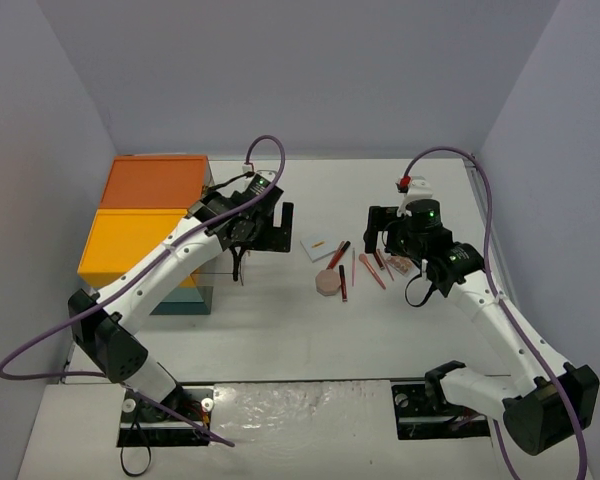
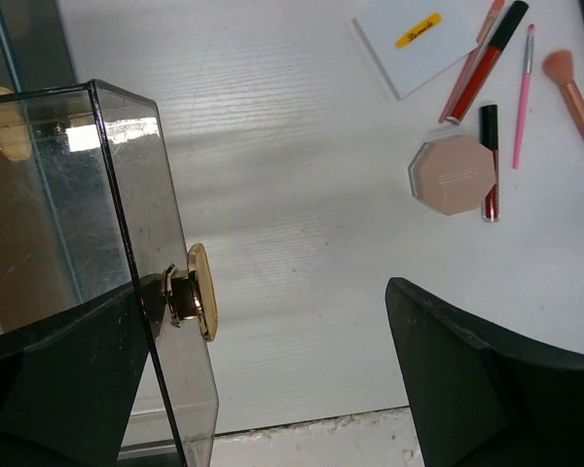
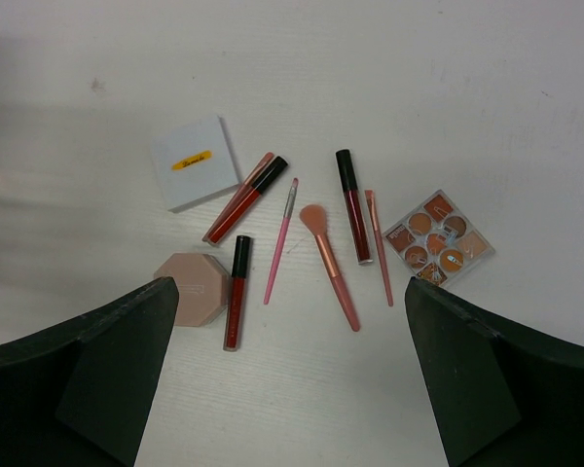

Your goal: Organize the makeup

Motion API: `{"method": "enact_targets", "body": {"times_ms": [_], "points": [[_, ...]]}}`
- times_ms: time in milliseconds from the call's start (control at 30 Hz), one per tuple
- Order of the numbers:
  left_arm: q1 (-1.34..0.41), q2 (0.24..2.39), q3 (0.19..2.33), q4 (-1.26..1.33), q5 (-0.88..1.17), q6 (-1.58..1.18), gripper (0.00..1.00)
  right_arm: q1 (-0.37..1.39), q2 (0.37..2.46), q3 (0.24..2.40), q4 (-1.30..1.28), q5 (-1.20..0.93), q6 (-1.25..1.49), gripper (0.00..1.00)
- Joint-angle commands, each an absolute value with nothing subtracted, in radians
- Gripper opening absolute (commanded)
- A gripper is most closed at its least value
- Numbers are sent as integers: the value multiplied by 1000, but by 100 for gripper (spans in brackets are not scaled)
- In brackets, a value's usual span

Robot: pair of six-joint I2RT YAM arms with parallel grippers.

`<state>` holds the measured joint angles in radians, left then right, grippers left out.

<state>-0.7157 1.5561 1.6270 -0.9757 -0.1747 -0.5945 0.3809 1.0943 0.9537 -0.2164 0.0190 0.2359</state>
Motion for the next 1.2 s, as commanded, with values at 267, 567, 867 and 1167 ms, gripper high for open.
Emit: {"method": "enact_targets", "body": {"times_ms": [267, 567, 867, 1167], "points": [[-747, 1563, 1736, -905, -121, -624, 97, 382, 1116, 907, -181, -30, 245, 99], [-746, 1529, 1785, -969, -219, -584, 97, 382, 1221, 880, -177, -78, 229, 76], [-710, 1410, 1798, -947, -388, -393, 97, 380, 1410, 877, -117, -55, 238, 56], [-513, 1141, 1560, -845, -358, -268, 97, 376, 1569, 883, -78, -6, 219, 51]]}}
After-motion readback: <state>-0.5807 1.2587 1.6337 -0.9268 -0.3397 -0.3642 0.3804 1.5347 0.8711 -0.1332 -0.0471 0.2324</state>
